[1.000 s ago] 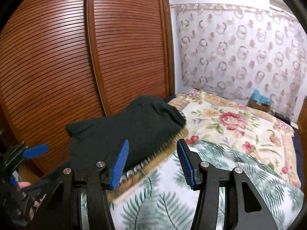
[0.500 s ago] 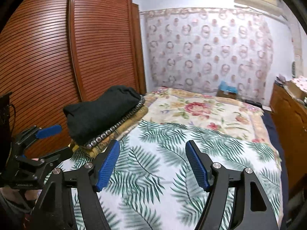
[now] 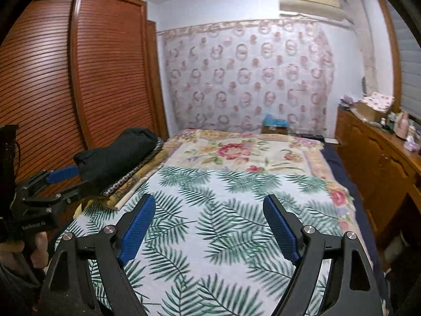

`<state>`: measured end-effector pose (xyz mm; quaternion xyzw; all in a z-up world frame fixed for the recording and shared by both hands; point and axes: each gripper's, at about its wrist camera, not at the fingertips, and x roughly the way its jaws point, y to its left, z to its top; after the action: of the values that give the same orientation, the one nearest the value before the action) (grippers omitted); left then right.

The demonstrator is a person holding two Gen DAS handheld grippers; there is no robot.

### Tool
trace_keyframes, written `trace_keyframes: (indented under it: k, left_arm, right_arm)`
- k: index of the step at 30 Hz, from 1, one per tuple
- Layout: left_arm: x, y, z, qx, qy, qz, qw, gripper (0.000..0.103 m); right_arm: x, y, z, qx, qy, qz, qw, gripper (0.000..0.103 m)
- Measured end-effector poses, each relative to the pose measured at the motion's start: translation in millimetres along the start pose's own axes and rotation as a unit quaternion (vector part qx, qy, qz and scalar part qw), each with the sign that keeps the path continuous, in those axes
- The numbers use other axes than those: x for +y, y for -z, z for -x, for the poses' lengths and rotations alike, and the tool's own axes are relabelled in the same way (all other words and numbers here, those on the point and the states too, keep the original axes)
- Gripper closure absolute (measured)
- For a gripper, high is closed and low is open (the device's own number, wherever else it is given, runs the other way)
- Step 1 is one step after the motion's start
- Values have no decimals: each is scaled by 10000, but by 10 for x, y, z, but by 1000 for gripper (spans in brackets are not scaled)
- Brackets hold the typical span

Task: Fold small clothes

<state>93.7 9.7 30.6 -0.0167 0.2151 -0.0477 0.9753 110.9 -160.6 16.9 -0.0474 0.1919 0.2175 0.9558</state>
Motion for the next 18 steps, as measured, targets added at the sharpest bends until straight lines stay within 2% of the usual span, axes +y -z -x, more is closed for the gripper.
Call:
trace_keyframes:
  k: [10, 18]
  left_arm:
    - [-76, -121, 190, -164, -80, 65, 9998, 22]
    - [-107, -140, 244, -279, -134, 193, 9993, 22]
  right_arm:
    - [155, 74, 518, -364, 407, -151, 9984, 18]
    - [283, 193, 615, -387, 462, -184, 9980, 18]
